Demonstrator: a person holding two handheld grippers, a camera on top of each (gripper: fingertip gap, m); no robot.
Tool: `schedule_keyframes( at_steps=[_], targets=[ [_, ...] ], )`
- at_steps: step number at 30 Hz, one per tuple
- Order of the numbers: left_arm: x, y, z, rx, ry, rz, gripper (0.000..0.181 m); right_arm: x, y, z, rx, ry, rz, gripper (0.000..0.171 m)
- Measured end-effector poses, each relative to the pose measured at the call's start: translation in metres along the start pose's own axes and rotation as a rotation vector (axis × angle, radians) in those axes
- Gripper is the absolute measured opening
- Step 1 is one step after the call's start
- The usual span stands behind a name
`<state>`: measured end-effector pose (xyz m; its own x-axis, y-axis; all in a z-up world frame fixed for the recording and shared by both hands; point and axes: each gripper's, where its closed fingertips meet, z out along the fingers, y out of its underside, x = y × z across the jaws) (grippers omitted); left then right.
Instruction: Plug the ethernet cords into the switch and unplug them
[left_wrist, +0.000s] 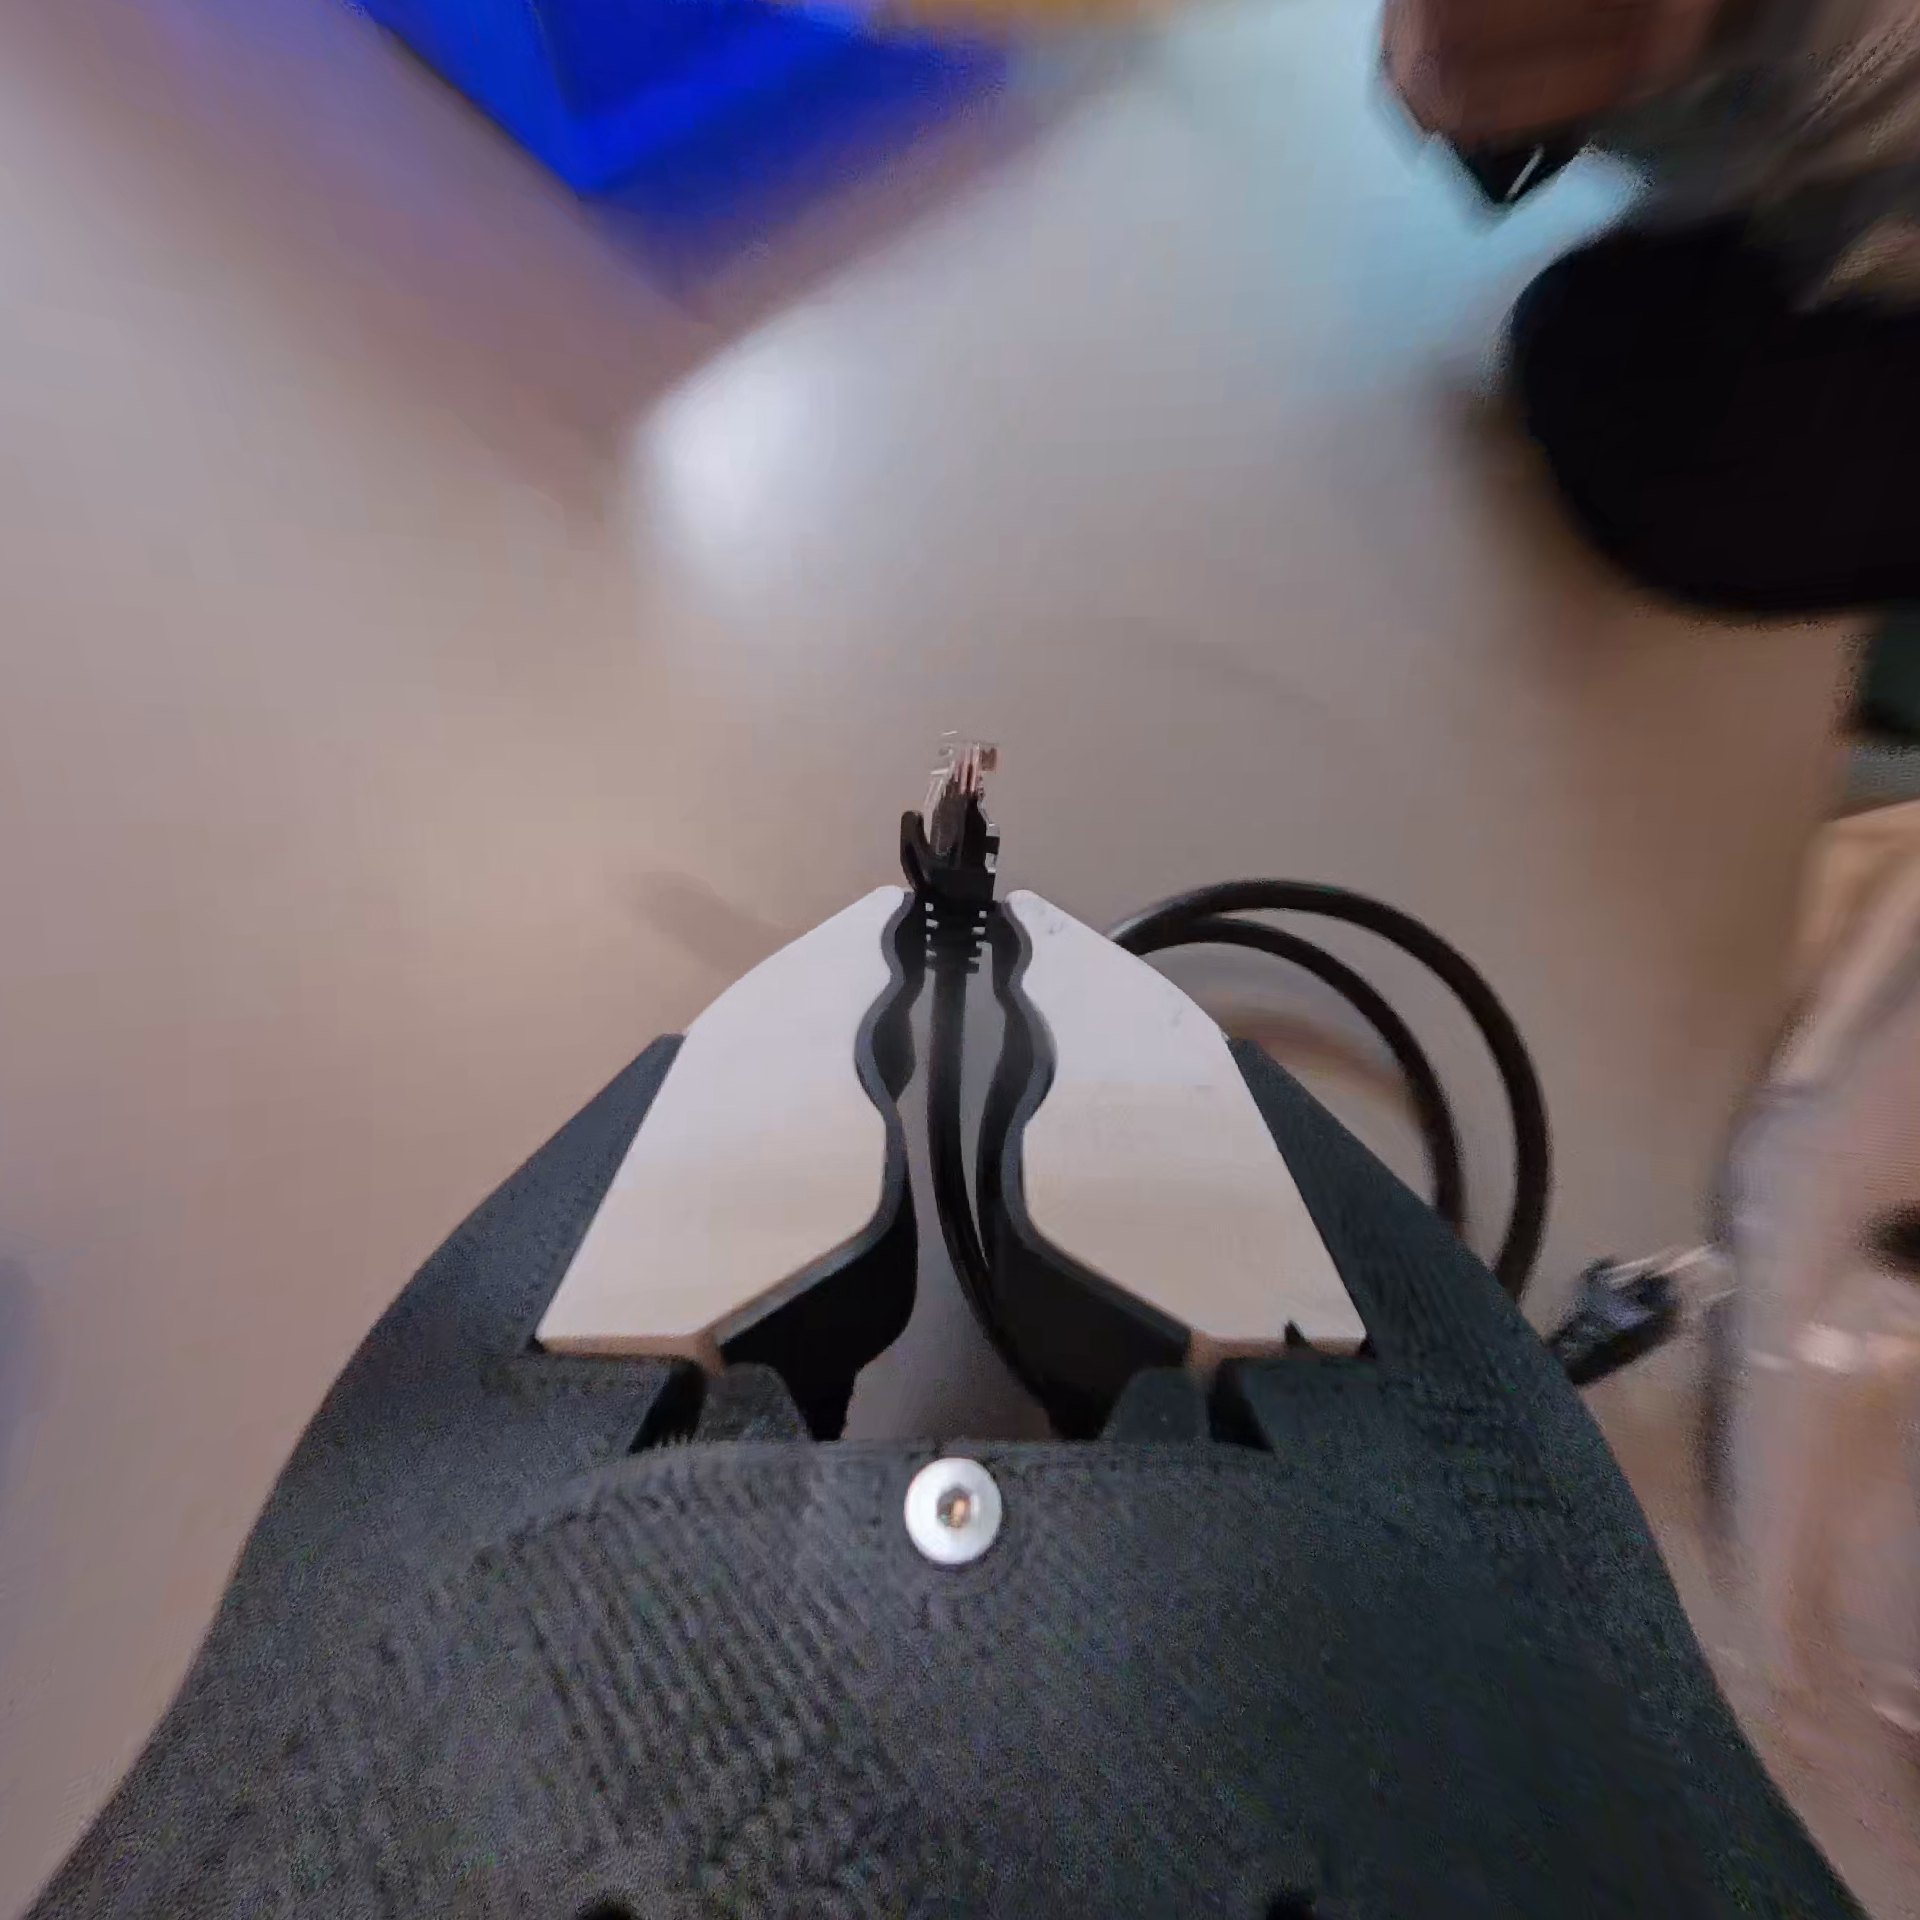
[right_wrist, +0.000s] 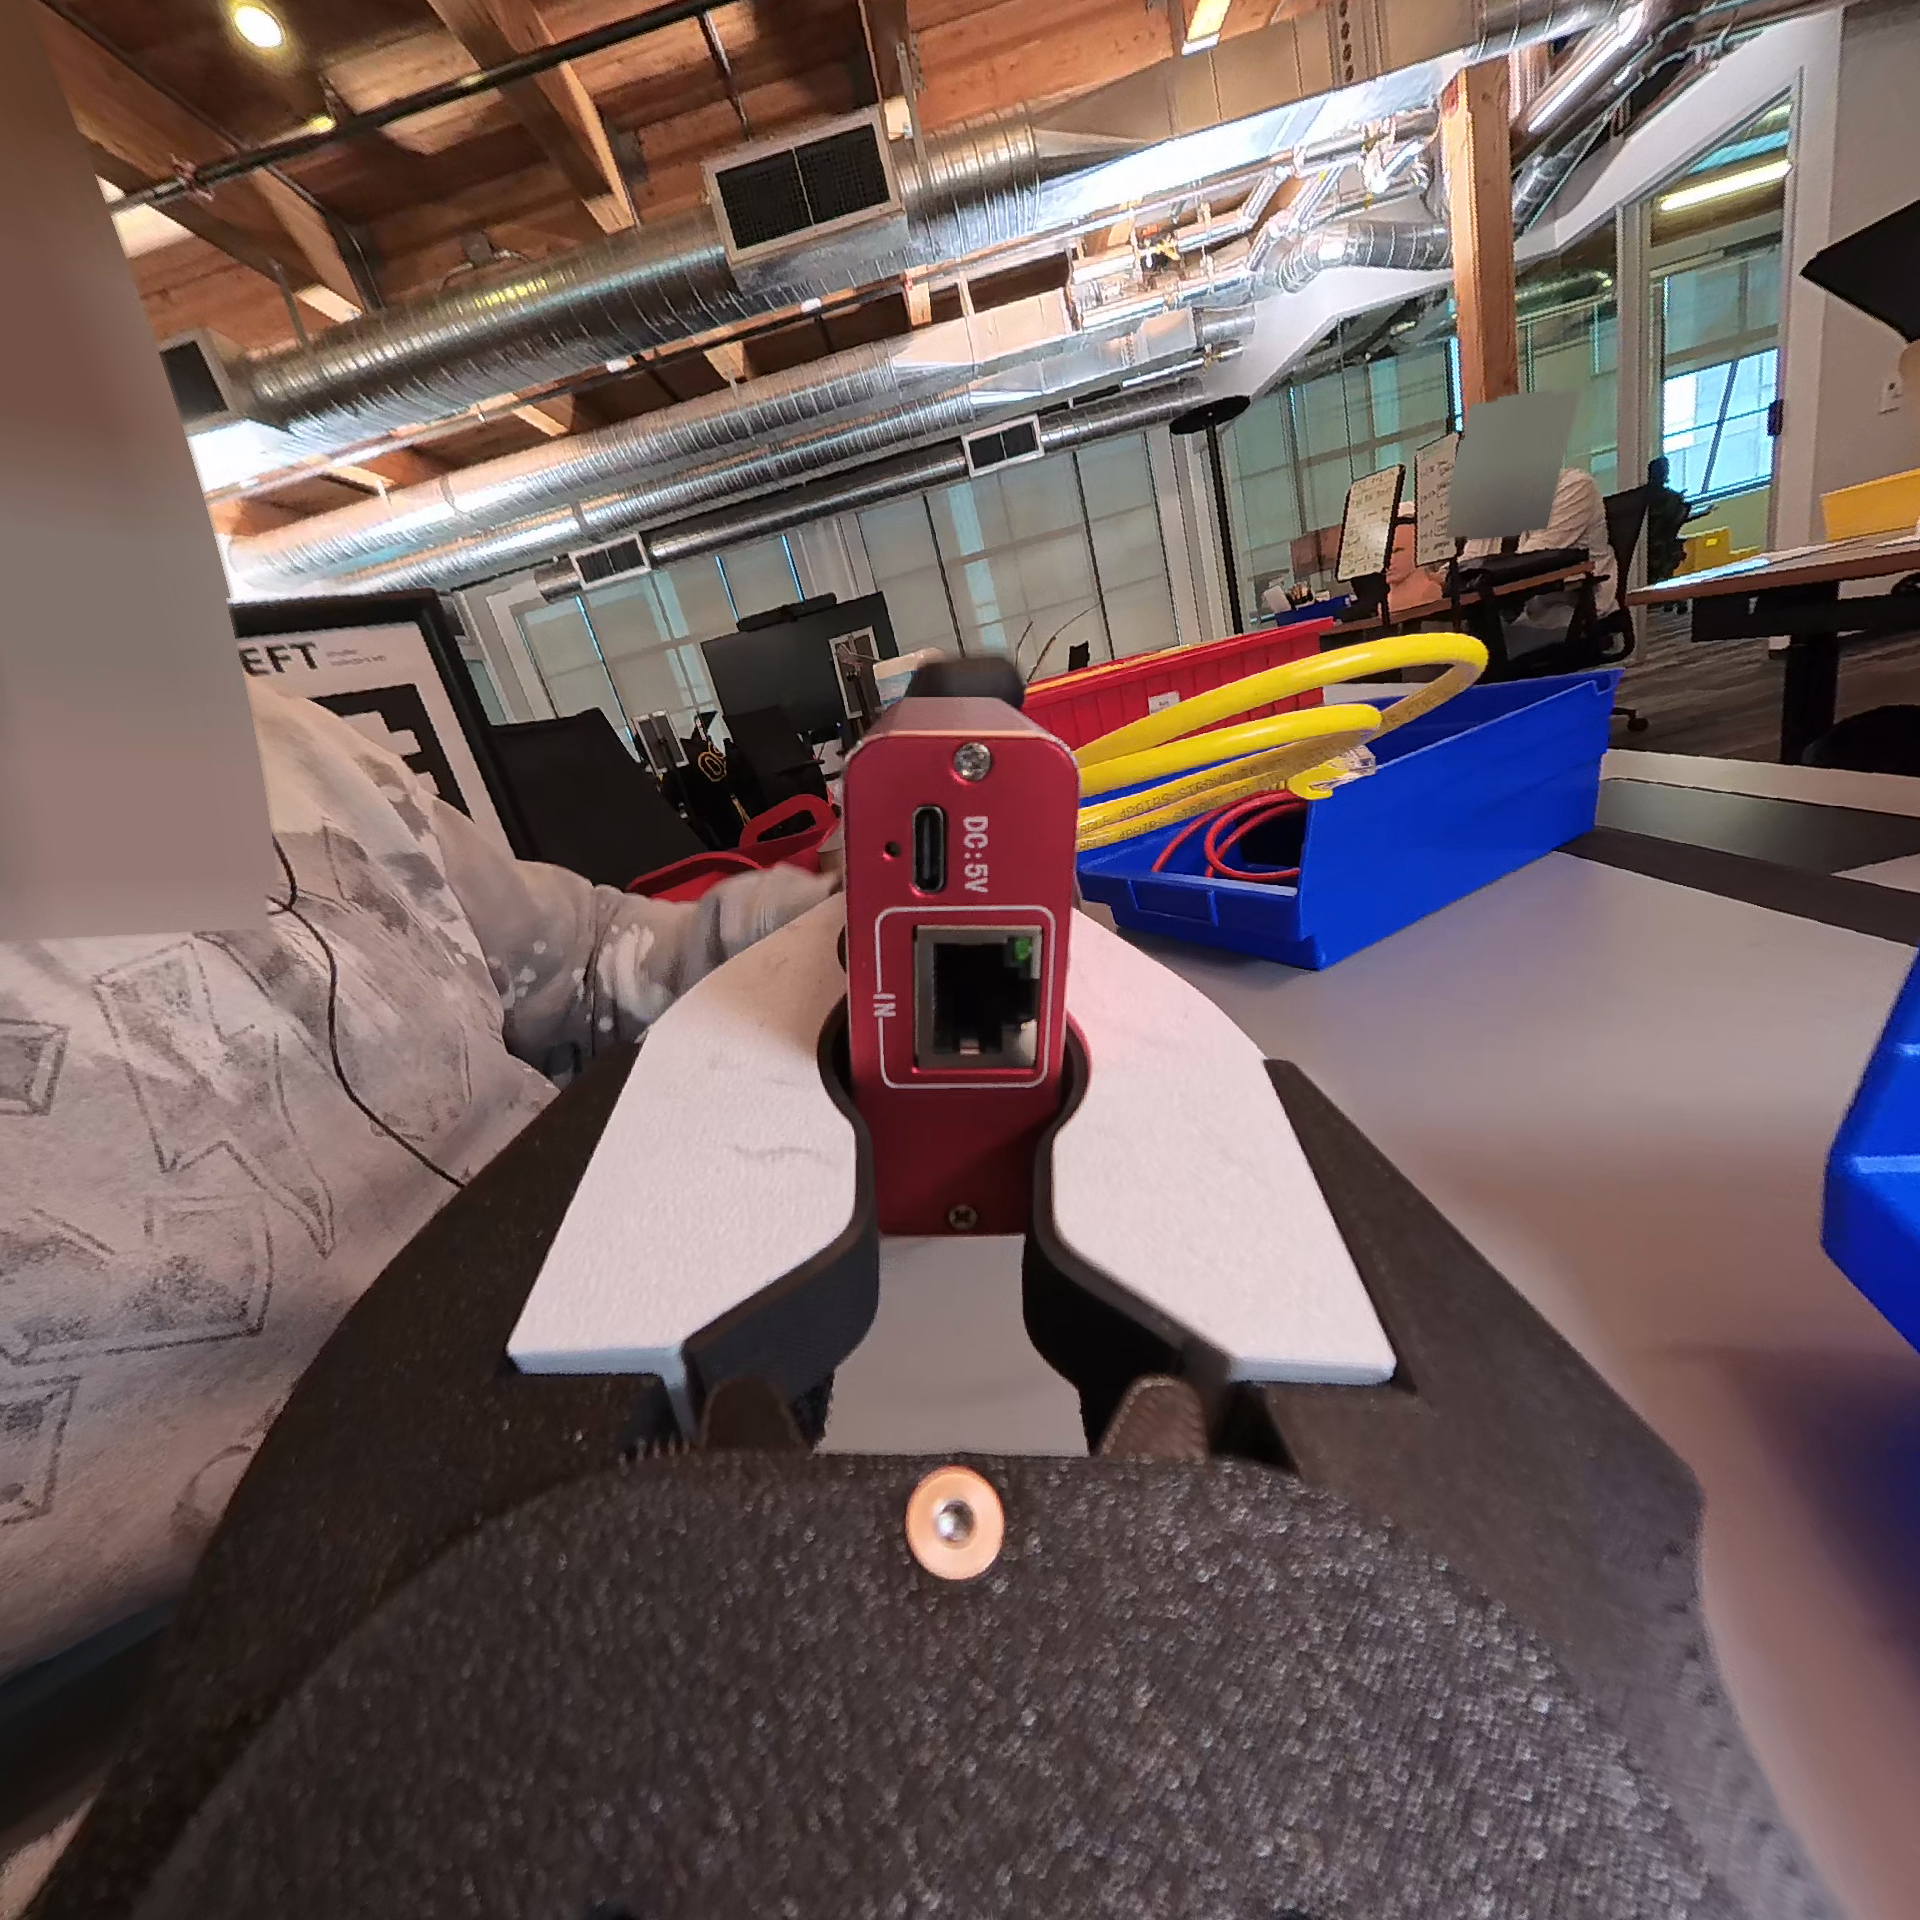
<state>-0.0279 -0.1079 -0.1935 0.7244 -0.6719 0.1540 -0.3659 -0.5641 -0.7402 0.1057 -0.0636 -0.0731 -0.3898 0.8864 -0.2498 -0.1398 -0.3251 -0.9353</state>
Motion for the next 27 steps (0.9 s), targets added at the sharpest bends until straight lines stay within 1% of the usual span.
schedule_keyframes(
  at_steps=[1,4,7,10,13,15,17,24,27],
  targets=[
    [0.004,-0.009,-0.011,0.047,0.071,-0.033,0.013,0.001,0.001,0.0,-0.006,0.003,-0.007,0.028],
    [0.02,-0.033,-0.046,0.13,0.245,-0.056,0.012,0.004,0.003,-0.001,-0.027,0.011,-0.016,0.028],
    [0.043,-0.054,-0.068,0.145,0.38,-0.045,0.013,0.002,0.013,0.003,-0.098,-0.007,-0.033,0.028],
    [0.072,-0.065,-0.066,0.057,0.534,-0.038,0.012,-0.001,0.033,0.012,-0.23,-0.031,-0.065,0.028],
    [0.089,-0.065,-0.046,-0.073,0.622,-0.042,0.013,-0.011,0.055,0.024,-0.346,-0.079,-0.077,0.028],
    [0.093,-0.065,-0.032,-0.14,0.643,-0.046,0.013,-0.019,0.064,0.031,-0.384,-0.114,-0.073,0.028],
    [0.088,-0.063,-0.02,-0.189,0.62,-0.037,0.013,-0.024,0.069,0.035,-0.405,-0.133,-0.077,0.028],
    [0.091,-0.062,-0.012,-0.214,0.675,-0.087,0.013,-0.025,0.071,0.034,-0.411,-0.149,-0.059,0.028],
    [0.09,-0.059,-0.006,-0.235,0.648,-0.101,0.013,-0.025,0.073,0.035,-0.418,-0.156,-0.045,0.028]
  ],
)
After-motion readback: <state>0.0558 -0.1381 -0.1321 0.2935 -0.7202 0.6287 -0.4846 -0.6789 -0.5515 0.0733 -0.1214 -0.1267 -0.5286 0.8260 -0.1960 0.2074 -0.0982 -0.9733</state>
